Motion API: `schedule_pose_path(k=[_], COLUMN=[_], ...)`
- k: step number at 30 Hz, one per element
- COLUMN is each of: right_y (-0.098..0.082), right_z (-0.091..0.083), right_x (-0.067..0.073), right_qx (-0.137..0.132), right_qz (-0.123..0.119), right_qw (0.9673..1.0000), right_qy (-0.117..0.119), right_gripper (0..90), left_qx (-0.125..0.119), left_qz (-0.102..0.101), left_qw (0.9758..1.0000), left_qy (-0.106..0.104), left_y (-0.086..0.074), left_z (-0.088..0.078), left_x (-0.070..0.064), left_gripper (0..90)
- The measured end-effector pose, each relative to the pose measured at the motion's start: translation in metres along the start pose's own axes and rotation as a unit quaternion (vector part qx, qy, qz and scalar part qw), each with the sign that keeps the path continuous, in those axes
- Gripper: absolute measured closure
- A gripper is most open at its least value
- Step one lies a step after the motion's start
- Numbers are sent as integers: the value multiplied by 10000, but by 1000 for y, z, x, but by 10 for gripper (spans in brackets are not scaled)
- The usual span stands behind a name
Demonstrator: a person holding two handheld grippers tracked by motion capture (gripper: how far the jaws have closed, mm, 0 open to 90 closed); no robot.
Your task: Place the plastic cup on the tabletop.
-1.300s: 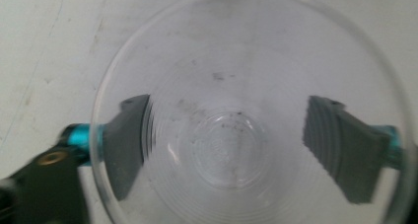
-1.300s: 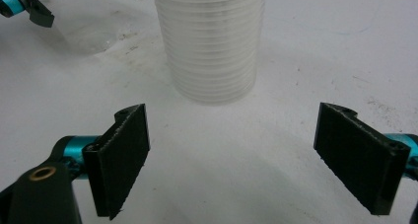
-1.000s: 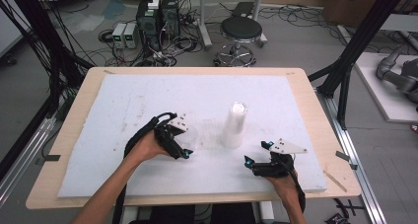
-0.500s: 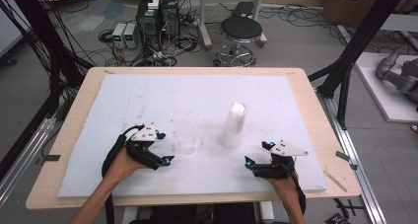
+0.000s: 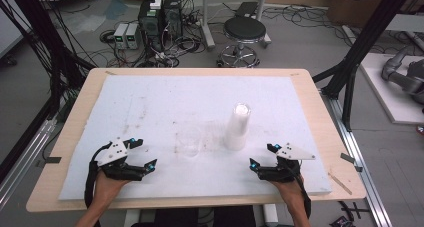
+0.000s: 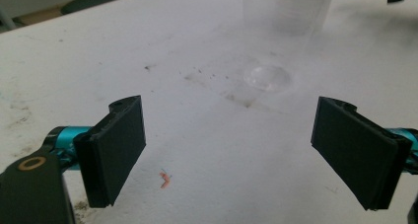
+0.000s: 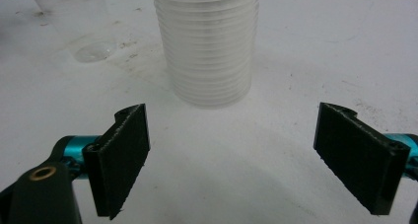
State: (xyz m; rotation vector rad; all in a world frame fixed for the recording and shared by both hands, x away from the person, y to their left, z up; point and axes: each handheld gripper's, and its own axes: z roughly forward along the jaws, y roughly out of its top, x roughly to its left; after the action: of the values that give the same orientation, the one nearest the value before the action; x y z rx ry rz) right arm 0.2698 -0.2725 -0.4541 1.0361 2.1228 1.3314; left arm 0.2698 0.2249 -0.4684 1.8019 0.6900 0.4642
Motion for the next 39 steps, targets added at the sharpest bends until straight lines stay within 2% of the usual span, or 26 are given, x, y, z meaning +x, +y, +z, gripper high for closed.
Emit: schedule_pose_path(k=[4,9,15,23,29,39], right_y=[0,0,-1,-1,-1,-1], right_z=[0,0,-1,-2,-2,0], right_x=[0,1,1,2,1,1], right_qx=[1,-2,-40,-96,-68,-16], right_qz=[4,7,11,15,31,55], right_qw=[10000,10000,9999,9997,9997,9998], right_qy=[-34,-65,-145,-217,-244,-210], right_gripper=[139,139,139,143,145,145], left_qx=[-72,-148,-220,-250,-296,-330], left_qz=[-5,26,-51,-89,-197,-192], left_qw=[9999,9998,9996,9995,9993,9993], left_qy=[94,107,146,147,85,53], left_y=[-2,-3,-4,-4,-5,-5], left_z=[-3,-4,-5,-6,-7,-7], left_x=[1,1,1,3,5,5], left_gripper=[132,133,133,133,134,134])
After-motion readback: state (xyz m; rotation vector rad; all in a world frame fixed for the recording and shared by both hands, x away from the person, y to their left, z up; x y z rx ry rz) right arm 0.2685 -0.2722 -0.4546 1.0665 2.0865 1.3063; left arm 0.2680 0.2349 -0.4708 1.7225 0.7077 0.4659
